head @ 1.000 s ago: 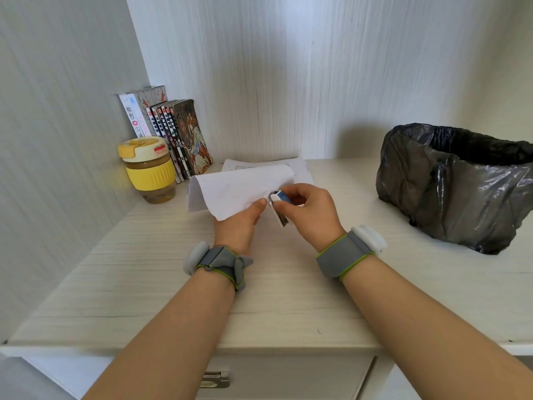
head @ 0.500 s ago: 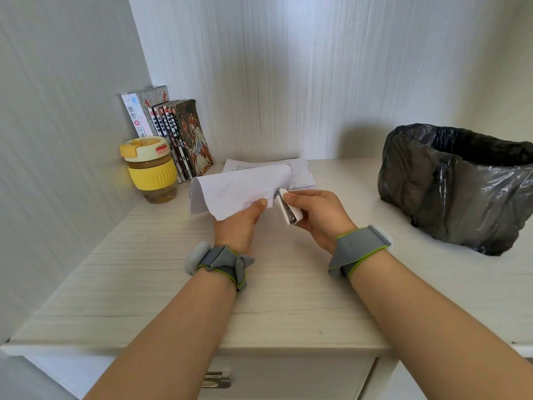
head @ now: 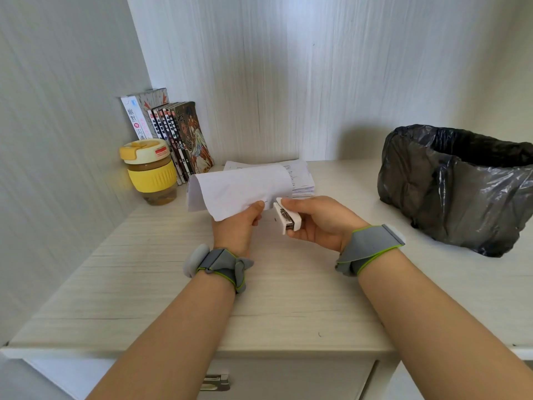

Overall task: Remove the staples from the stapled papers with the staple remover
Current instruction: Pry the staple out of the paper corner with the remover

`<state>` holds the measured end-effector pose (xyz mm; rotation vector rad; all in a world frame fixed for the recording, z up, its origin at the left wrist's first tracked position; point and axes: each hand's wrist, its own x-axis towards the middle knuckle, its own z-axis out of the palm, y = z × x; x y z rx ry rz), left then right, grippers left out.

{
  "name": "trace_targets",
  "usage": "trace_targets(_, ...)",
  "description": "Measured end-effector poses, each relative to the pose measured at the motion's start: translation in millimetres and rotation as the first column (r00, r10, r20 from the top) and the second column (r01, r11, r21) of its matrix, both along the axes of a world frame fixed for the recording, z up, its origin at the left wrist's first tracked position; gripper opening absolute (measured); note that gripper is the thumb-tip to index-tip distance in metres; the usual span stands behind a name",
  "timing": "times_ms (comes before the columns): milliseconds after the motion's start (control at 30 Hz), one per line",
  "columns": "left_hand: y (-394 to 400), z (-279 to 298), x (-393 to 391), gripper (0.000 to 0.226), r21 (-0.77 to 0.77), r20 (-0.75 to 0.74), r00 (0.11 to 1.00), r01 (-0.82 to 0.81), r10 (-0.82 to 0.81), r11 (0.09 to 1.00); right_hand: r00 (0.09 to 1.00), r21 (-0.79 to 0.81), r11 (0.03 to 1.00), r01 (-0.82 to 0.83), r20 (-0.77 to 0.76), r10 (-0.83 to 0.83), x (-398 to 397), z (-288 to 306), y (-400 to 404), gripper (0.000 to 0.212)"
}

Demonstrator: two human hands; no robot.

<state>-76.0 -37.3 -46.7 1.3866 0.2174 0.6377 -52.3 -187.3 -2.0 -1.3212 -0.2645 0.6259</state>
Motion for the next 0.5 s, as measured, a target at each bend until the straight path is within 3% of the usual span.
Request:
trace_targets(100, -0.8, 0.8, -0.9, 0.03, -0.002, -0.013, 1.0, -0.003, 0.003, 1.0, 0.998, -0.068, 0.997, -0.025, 0.058, 0.029, 0.3, 2.6, -3.8, 0.007)
trace_targets(200, -1.8, 2.3, -1.1, 0.017, -0.007, -0.025, 1.0, -0.004, 0.004, 1.0, 0.956, -0.192, 0.974, 0.122, 0.286, -0.063, 0.9, 1.6, -1.7, 0.015)
trace_targets(333, -0.2, 0.4, 2.1, 0.013, -0.01, -0.023, 0.999, -0.027, 0.027, 1.0, 0.738, -0.315, 0.863, 0.396, 0.668, -0.094, 1.1, -3.4, 6.0, 0.025)
trace_targets(500, 0.3, -2.3, 6.1, 0.012, -0.025, -0.03, 0.999, -0.03, 0.029, 0.999, 0.602, -0.26, 0.822, 0.506, 0.789, -0.121, 2.0, -7.8, 9.0, 0.024)
